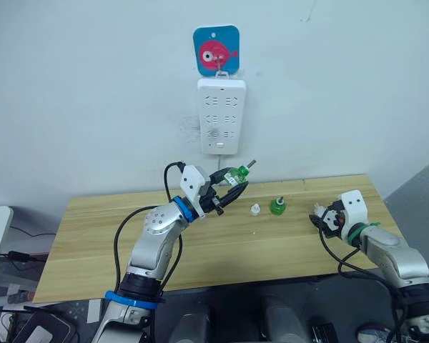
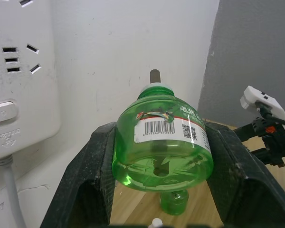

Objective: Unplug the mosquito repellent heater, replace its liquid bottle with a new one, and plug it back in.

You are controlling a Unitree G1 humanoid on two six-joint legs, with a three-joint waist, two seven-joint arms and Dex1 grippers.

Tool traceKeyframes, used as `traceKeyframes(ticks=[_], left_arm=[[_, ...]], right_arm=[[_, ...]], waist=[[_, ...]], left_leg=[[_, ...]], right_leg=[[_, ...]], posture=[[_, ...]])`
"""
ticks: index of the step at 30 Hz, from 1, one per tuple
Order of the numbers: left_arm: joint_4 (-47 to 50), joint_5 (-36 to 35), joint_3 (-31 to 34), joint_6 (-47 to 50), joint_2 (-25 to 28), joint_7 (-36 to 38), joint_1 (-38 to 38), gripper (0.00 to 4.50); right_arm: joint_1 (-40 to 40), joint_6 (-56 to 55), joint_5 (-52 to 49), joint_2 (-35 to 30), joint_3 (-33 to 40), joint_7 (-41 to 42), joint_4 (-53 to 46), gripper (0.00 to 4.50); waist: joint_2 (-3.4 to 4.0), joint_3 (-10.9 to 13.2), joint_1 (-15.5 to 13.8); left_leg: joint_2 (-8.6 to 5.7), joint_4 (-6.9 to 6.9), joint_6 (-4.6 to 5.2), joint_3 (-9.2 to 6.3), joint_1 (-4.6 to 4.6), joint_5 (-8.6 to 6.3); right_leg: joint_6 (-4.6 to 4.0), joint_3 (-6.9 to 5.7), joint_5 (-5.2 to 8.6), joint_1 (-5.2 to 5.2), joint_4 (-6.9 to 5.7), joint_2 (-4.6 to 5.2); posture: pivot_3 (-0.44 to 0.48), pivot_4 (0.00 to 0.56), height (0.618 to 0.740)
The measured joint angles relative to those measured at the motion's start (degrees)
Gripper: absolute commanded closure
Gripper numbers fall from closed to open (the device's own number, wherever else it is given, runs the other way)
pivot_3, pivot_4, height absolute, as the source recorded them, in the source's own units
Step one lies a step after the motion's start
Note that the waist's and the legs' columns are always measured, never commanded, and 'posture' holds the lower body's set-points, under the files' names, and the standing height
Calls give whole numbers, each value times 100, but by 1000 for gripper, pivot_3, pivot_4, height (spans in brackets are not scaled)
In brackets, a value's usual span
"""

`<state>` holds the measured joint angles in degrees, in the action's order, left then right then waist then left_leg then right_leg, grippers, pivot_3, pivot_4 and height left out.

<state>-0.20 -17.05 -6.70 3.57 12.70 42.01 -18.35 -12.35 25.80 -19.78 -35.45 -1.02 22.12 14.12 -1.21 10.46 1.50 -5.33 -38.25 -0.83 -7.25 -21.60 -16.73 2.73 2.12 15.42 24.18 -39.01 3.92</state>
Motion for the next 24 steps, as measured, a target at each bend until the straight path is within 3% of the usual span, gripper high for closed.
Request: traceKeyframes(ticks=[10, 13, 16, 24], left_arm=[[195, -20, 24, 120, 104, -9, 95, 2265], [195, -16, 23, 140, 103, -21, 97, 2265], [195, -3, 23, 140, 104, -29, 103, 2265], [292, 3, 19, 154, 155, 15, 277, 2265]], right_arm=[[-239, -226, 371, 6, 154, 799, 1015, 31], [-324, -315, 458, 91, 195, 875, 1236, 637], [-424, -370, 506, 156, 211, 945, 1355, 1570], [-276, -58, 263, 134, 528, 1283, 922, 1559]], waist=[[5, -24, -2], [4, -40, -2], [5, -43, -2], [7, -47, -11]], left_leg=[[1, -1, 0, 1, 2, 0], [1, 0, 0, 1, 2, 0], [1, 0, 0, 2, 2, 0], [1, 1, 0, 1, 1, 0]], right_leg=[[0, 1, 0, 0, -1, 0], [0, 2, 0, 0, -1, 0], [0, 2, 0, 0, -1, 0], [0, 2, 0, 0, -1, 1]], posture=[[17, 130, 740], [17, 131, 740], [16, 132, 740], [21, 137, 740]])
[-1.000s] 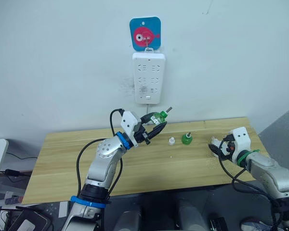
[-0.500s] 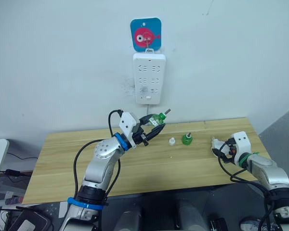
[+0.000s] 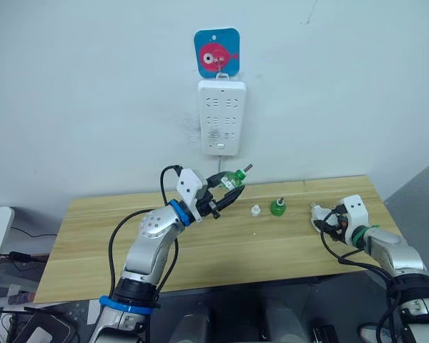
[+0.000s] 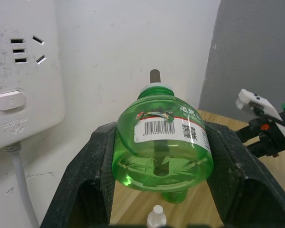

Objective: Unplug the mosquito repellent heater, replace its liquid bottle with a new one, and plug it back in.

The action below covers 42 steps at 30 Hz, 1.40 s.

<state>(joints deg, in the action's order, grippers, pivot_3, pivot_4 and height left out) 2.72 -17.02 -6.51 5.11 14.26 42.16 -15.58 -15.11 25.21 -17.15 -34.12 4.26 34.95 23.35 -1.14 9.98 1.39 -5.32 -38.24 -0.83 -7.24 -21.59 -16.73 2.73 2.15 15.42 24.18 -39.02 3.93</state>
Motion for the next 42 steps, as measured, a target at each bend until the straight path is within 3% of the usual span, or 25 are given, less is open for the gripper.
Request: traceKeyframes(ticks=[3, 6, 13, 20, 26, 34, 42], left_arm=[[251, -118, -29, 106, 244, 270, 284, 2265], [418, -336, -168, 384, 460, 676, 431, 2265], [652, -563, -480, 696, 413, 1122, 315, 2265], [541, -529, -581, 624, 156, 1097, 116, 2265], [368, -461, -578, 456, 104, 1091, 60, 2265], [354, -463, -594, 443, 96, 1134, 17, 2265], [340, -464, -660, 444, 54, 1211, -71, 2265]], right_arm=[[33, 1678, -1380, 14, 964, 164, -681, 1559], [-488, 3867, -3255, 4, 2108, 88, -1133, 1559], [-1183, 5953, -5485, 633, 2840, -1098, -1748, 1559], [-986, 6021, -6909, 934, 2744, -2419, -2151, 1559], [-557, 5485, -8207, 546, 2162, -3203, -2311, 1559], [-341, 4723, -9165, 61, 1518, -3616, -2462, 1559], [-203, 4297, -9379, -162, 1143, -3607, -2639, 1559]], waist=[[2, -1, 13], [3, -1, 2], [3, -6, -7], [7, -11, 1], [14, -16, 12], [13, -17, 15], [13, -18, 13]], left_leg=[[3, 3, 1, 1, 1, 0], [4, 1, 3, -5, 3, -1], [2, -1, 8, -7, -3, -5], [1, -28, 22, -6, -16, -12], [0, -50, 36, -2, -22, -21], [0, -52, 41, 3, -23, -23], [0, -55, 42, 3, -26, -24]], right_leg=[[-1, 5, 0, 0, 0, 0], [-3, -1, -2, -8, 0, -1], [-3, -5, -2, -9, 5, 1], [-1, -7, -2, -7, 2, 2], [5, -5, -5, -9, 0, 1], [9, -2, -7, -10, 2, 1], [10, -2, -7, -10, 3, 1]], posture=[[12, 142, 740], [7, 142, 740], [2, 138, 740], [-12, 138, 740], [-14, 138, 740], [-17, 139, 740], [-20, 140, 740]])
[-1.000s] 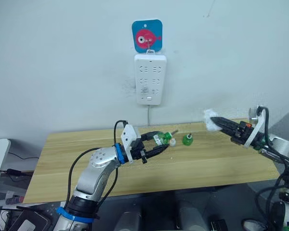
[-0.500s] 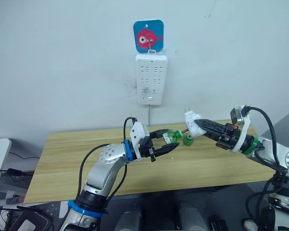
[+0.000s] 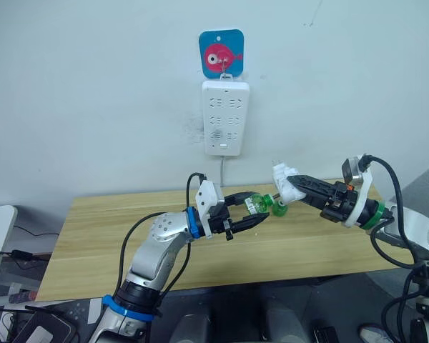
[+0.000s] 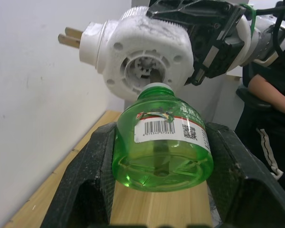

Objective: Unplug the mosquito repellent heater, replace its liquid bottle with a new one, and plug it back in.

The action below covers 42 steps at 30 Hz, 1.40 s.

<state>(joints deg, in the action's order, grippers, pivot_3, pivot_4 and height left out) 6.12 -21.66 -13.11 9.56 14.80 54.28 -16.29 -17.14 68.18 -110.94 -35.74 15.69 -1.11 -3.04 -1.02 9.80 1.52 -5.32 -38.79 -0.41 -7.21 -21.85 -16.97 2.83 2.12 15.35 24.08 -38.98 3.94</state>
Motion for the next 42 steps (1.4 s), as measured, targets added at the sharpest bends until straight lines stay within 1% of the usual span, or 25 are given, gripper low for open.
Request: traceKeyframes(ticks=[7, 14, 23, 34, 42], left_arm=[[-13, -2, 4, 0, -2, 17, -52, 2265], [-142, 1, 7, -14, 0, 17, -147, 2265], [-143, 2, 2, -82, -14, 31, -171, 2265], [-152, 15, 12, -176, -44, 131, -224, 2265], [-230, 17, -1, -236, -94, 140, -255, 2265]], right_arm=[[87, -108, -4, -133, -89, 119, -77, 1559], [243, -206, -4, -143, -175, 217, -174, 1559], [240, -239, -4, -178, -203, 277, -241, 1559], [227, -515, 12, -189, -421, 188, -557, 1559], [258, -715, 14, -312, -632, 53, -774, 1559]], waist=[[0, 0, -1], [0, 0, -1], [0, 0, -1], [-1, -1, -2], [-2, -8, -2]], left_leg=[[0, 0, 1, 0, 0, 0], [0, -1, 2, 0, 0, -1], [0, -1, 2, 0, 0, -1], [-1, -2, 1, -1, -1, -1], [-1, -2, 1, -1, -2, -1]], right_leg=[[0, 0, 0, 0, 0, 0], [1, 0, 0, 0, 1, 0], [1, 0, 0, 0, 1, 0], [1, 0, 0, 0, 2, 0], [2, 0, 0, 0, 3, 0]], posture=[[-20, 142, 740], [-22, 141, 740], [-25, 140, 740], [-27, 129, 740], [-24, 126, 740]])
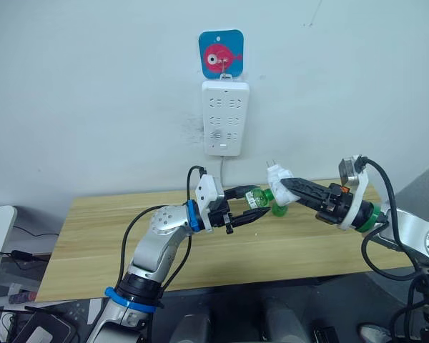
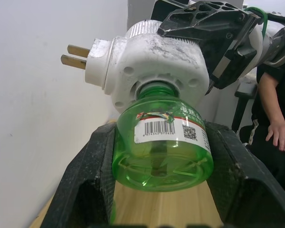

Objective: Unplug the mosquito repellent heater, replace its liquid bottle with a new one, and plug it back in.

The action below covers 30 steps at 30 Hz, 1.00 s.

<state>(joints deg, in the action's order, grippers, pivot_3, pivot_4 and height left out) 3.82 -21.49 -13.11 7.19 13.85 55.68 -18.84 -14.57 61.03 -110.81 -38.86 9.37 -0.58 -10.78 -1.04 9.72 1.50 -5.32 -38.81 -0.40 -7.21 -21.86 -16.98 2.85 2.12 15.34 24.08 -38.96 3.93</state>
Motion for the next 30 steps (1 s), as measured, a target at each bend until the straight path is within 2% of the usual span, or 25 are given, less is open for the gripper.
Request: traceKeyframes(ticks=[13, 14, 16, 18, 21, 24, 26, 29, 30], left_arm=[[-59, 36, 13, -11, -64, -27, -1, 2265], [-92, 36, 17, -35, -86, -44, -2, 2265], [-149, 42, -12, -66, -205, -103, -61, 2265], [-162, 79, -73, -132, -300, -116, -133, 2265], [-195, 131, -84, -163, -228, -111, -124, 2265], [-228, 138, -55, -162, -128, -107, -50, 2265], [-228, 136, -6, -162, -69, -102, -46, 2265], [-226, 128, 4, -146, 4, -48, -44, 2265], [-215, 120, 2, -131, 64, 14, -34, 2265]], right_arm=[[50, -161, -11, -50, -99, 1, -35, 1559], [51, -196, -9, -28, -105, -22, -35, 833], [59, -160, -11, 41, -279, -26, -205, 174], [76, -98, -24, 142, -488, 22, -424, 16], [224, 45, -35, -191, -499, 215, -473, 16], [354, 406, 313, -704, -496, 781, -626, 16], [545, 712, 969, -1114, -559, 1548, -922, 16], [860, 594, 2484, -1664, -914, 2849, -1162, 16], [938, 308, 3237, -1810, -1110, 3325, -1019, 282]], waist=[[0, -6, 1], [0, -6, 1], [0, -6, 0], [1, -7, 0], [-1, -16, -3], [0, -18, -1], [0, -20, -9], [-4, -38, -12], [-4, -42, -15]], left_leg=[[0, 0, 0, 0, 0, 0], [0, 0, 0, 0, 0, 0], [0, -1, 0, -2, -2, 0], [0, -1, 0, -1, -2, 0], [-3, -1, 1, -1, -2, 0], [-1, -2, 1, -2, -1, -1], [-1, -2, 2, -4, -2, -1], [-2, -4, 4, -1, 0, -2], [-3, -6, 3, 1, 4, -2]], right_leg=[[0, 0, 0, 0, 0, 0], [1, 0, 0, 0, 0, 0], [1, -2, 0, 0, 0, 0], [1, 0, 0, 0, 1, 0], [1, 0, 0, -1, 2, 0], [2, -2, 0, 0, 1, -1], [3, -5, 1, -1, 2, -2], [4, -9, 1, -3, 4, -3], [8, -16, 0, -5, 3, -5]], posture=[[-28, 126, 740], [-28, 126, 740], [-27, 127, 740], [-27, 127, 740], [-27, 130, 740], [-27, 130, 740], [-27, 130, 740], [-11, 130, 740], [-11, 130, 740]])
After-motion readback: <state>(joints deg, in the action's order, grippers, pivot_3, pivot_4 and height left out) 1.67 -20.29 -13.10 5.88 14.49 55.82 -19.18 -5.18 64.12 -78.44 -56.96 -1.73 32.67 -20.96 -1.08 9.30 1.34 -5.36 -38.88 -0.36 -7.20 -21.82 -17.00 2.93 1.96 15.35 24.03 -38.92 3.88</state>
